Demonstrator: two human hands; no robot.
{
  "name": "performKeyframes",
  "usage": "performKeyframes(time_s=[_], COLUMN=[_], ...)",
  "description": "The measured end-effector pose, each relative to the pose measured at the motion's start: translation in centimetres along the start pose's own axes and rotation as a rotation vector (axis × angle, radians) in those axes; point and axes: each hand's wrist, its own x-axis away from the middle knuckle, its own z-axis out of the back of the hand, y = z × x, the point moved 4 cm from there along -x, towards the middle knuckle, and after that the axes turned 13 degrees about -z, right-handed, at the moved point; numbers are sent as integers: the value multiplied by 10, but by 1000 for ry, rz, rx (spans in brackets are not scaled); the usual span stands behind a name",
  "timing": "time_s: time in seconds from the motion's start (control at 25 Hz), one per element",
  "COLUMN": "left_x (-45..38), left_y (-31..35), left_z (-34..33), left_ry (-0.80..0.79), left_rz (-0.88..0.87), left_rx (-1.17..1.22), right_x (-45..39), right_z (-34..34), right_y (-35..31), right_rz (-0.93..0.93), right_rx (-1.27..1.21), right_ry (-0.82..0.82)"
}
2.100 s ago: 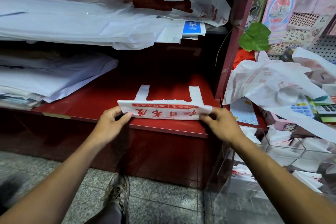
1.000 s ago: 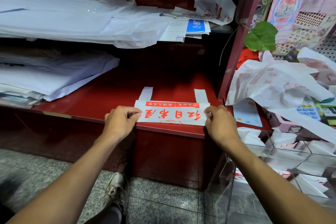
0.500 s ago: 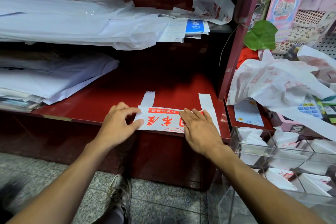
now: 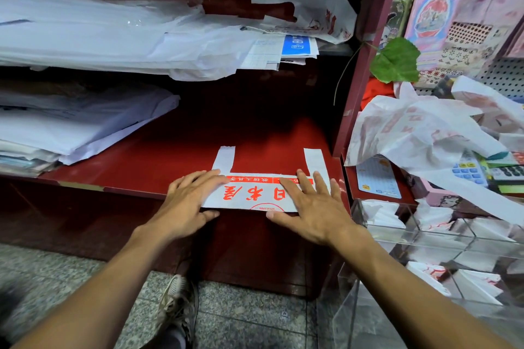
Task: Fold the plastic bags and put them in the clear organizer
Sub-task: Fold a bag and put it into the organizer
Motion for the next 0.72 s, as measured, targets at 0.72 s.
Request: performKeyframes(time_s=[0.72], left_x=[10], left_y=[-9], left_z=[27], left_ry=[446], left_rz=[170], left_rx=[576], right_x=[-5], right_z=[36], right_y=[66], right_rz=[-91], right_rx=[-778], right_ry=[246])
